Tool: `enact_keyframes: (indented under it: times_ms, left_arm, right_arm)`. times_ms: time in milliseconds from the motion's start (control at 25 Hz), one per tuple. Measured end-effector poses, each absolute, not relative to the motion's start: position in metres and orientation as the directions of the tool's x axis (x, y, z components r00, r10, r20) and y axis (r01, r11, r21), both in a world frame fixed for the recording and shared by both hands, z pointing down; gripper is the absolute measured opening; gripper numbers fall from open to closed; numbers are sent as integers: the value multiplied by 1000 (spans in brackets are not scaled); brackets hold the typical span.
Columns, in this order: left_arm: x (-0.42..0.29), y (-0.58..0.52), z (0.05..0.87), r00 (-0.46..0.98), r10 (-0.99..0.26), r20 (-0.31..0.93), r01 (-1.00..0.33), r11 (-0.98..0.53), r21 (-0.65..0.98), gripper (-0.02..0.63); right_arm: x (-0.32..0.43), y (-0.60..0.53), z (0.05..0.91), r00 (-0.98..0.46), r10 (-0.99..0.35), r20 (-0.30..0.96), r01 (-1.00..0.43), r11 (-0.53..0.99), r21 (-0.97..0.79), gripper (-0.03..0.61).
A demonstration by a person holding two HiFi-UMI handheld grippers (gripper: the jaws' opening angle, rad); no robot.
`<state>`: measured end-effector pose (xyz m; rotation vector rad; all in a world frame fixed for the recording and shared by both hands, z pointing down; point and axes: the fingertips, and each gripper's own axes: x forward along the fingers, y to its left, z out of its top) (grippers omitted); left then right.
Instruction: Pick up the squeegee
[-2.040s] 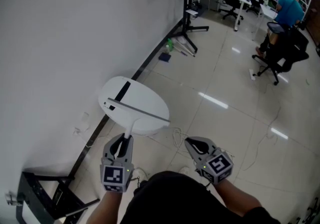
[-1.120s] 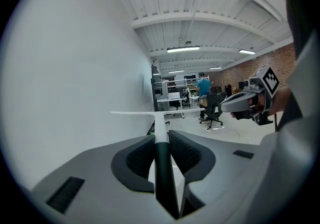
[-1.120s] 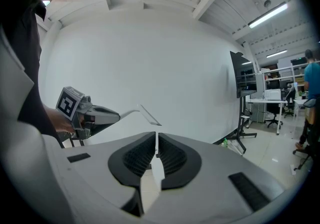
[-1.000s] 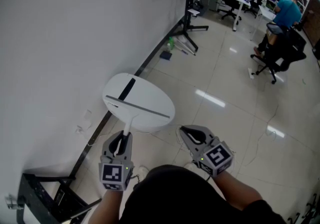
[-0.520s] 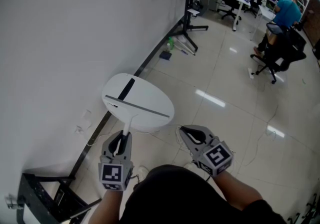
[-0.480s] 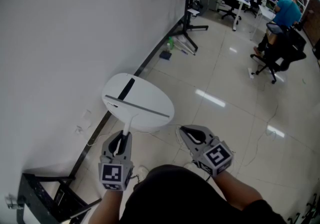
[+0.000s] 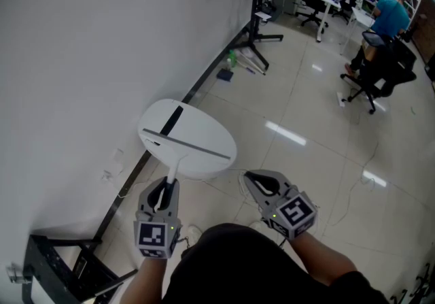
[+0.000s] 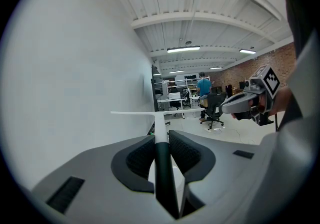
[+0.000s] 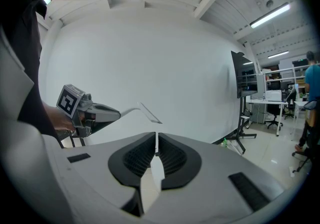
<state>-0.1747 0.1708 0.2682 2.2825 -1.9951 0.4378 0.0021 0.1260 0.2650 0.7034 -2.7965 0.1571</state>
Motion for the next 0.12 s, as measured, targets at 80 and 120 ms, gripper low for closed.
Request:
enact_keyframes:
  times_ms: [80,120]
  left_arm:
    - [-174,170,269,112,-957,267,-980,-150,-128,95]
    - [-174,170,269,112,-957,268,-980,-151,-129,95]
  right_arm:
    - [2,125,265,-852,-451,268,-478,878,-42,21]
    - [3,125,265,-852,-450,267,-477,878,-42,21]
